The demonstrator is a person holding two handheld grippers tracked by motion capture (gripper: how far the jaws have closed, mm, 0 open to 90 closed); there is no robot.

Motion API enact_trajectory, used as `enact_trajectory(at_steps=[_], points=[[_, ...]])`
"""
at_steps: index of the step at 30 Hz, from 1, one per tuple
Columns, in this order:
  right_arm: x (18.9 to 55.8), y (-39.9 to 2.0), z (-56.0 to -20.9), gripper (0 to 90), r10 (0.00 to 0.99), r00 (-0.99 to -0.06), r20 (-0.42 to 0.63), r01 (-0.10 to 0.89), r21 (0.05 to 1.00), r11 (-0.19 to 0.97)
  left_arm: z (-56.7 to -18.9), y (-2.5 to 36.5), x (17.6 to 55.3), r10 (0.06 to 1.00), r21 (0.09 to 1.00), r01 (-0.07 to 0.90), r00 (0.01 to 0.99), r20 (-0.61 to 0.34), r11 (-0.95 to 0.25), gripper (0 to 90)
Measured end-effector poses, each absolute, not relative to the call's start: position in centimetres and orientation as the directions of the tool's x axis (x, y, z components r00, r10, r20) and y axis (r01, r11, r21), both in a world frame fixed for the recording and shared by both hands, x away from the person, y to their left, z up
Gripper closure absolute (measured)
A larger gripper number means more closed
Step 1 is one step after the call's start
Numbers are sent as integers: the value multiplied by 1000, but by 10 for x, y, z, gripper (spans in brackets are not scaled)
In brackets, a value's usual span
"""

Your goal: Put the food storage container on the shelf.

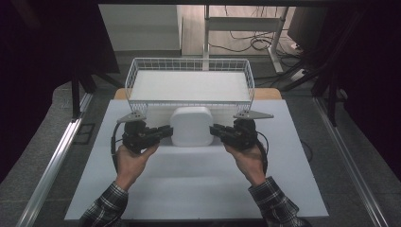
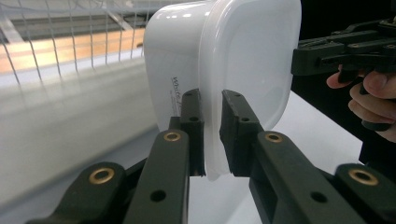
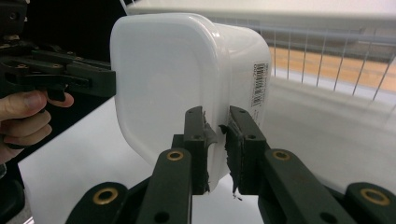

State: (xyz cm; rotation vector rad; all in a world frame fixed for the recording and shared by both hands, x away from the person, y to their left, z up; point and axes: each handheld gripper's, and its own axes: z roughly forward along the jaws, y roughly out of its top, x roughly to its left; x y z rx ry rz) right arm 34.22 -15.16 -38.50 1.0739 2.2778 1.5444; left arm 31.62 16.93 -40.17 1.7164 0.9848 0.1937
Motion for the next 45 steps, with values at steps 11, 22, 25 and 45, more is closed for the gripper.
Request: enact_trajectory(at_steps=[11, 22, 25, 45], points=[[358, -141, -344, 780, 644, -737, 205, 411, 892, 186, -362, 180, 329, 695, 883, 468, 649, -310, -43, 804], [373, -132, -309, 781, 645, -741, 187, 378, 910, 171, -326, 188, 345, 708, 902, 431, 646, -287, -27, 803], [380, -130, -301, 781, 645, -741, 187, 372, 914, 163, -317, 189, 351, 712, 906, 424, 644, -281, -25, 803], [421, -131, -296, 767, 682, -697, 223, 423, 895, 140, -314, 183, 394, 702, 882, 470, 632, -329, -10, 800]])
